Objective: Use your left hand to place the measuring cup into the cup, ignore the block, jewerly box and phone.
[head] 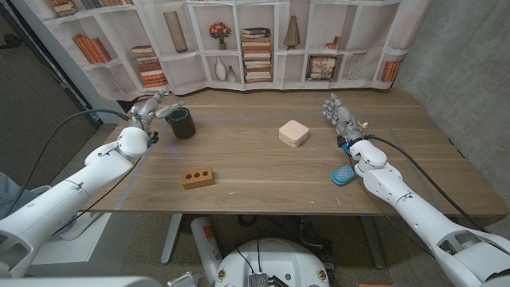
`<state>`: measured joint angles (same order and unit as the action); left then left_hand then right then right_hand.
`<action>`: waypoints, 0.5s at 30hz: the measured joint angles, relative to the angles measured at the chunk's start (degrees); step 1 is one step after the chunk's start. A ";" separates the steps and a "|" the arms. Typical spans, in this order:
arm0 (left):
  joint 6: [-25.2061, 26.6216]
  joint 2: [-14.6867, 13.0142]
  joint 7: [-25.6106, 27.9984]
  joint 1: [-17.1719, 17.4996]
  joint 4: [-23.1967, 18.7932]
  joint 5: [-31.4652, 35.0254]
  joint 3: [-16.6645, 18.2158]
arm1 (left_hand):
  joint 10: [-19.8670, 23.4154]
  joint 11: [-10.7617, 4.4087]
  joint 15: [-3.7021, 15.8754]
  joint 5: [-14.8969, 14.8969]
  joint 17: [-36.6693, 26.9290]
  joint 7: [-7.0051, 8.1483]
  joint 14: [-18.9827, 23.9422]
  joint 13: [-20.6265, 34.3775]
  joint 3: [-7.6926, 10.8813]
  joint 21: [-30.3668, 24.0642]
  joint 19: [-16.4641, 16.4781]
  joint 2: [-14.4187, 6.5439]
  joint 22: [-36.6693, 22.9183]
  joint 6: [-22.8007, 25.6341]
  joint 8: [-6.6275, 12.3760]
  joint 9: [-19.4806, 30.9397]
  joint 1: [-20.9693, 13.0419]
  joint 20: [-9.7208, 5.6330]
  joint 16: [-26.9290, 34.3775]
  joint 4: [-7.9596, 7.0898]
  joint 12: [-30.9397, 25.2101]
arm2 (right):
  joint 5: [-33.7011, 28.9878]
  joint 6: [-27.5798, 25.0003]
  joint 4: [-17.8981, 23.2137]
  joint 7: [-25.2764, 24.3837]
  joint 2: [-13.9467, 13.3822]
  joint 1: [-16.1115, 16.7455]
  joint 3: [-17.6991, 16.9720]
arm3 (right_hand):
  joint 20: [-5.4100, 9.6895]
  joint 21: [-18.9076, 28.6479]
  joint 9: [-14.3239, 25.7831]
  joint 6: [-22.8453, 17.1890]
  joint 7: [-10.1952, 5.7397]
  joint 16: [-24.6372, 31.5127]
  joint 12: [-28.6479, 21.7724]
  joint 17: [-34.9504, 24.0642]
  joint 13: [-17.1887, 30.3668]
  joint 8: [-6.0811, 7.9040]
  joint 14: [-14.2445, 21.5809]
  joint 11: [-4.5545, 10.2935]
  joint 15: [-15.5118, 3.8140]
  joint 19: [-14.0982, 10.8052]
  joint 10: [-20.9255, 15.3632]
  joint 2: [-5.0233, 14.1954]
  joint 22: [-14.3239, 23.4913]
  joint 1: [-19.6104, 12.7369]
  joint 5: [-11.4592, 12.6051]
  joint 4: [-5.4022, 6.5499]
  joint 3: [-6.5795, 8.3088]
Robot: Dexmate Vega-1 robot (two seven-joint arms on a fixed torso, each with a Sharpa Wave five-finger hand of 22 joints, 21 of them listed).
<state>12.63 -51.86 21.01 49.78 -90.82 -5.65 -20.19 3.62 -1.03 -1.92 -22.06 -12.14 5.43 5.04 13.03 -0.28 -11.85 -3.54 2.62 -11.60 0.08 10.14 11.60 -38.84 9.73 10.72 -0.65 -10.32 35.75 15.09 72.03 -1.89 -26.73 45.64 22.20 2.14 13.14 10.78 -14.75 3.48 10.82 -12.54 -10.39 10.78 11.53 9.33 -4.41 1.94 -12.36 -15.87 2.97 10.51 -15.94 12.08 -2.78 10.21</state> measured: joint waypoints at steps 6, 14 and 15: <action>0.65 -0.32 0.10 0.16 -0.71 -0.01 0.18 | 0.23 -0.83 0.00 -0.20 0.00 -0.22 0.00 0.00 -0.14 0.00 0.00 -0.01 0.00 0.23 0.27 0.00 0.45 0.00 0.00 -0.14 -0.31 | 0.03 0.01 -0.08 0.09 0.01 -0.17 0.00 | -0.09 0.00 0.00 0.00 0.00 0.00 0.00 0.00 0.00 0.00 0.00 0.00 0.00 -0.09 0.00 0.00 0.00 0.00 0.00 0.00 0.00; 0.75 -0.71 0.64 0.73 -1.89 0.00 0.87 | 0.87 -1.64 0.00 -0.62 0.01 -0.19 0.00 0.00 -0.37 0.00 0.01 0.00 0.01 2.52 1.33 0.00 0.45 0.00 0.33 -0.37 -0.94 | 0.03 -0.01 0.22 0.00 -0.16 -0.18 -0.07 | -0.09 0.02 0.00 0.00 0.00 0.00 0.00 0.00 0.00 0.00 -0.01 0.00 0.00 -0.08 0.00 0.00 0.00 0.00 0.00 0.00 0.00; 0.71 -0.71 0.73 0.73 -1.89 0.00 0.87 | 1.01 -1.78 0.00 -0.84 0.01 0.00 0.00 0.00 -0.37 0.00 0.01 -0.11 0.01 2.71 1.41 -0.01 0.55 0.00 0.33 -0.37 -1.21 | 0.03 -0.01 0.23 0.00 -0.16 -0.18 -0.07 | -0.09 0.03 0.00 0.00 0.00 0.00 0.00 -0.01 0.00 0.00 -0.01 0.00 0.00 -0.08 0.00 0.00 0.00 0.00 0.00 0.00 0.00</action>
<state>13.34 -52.58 21.75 50.52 -92.71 -5.65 -19.32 4.63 -2.81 -1.92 -22.91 -12.13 5.44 5.04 13.04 -0.65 -11.86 -3.53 2.51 -11.60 2.79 11.55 11.60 -38.29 9.73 11.05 -1.02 -11.53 35.78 15.08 72.26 -1.89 -26.89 45.47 22.13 2.05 13.17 10.78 -14.75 3.48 10.82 -12.54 -10.39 10.78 11.53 9.33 -4.41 1.94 -12.44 -15.87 2.97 10.51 -15.94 12.08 -2.77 10.21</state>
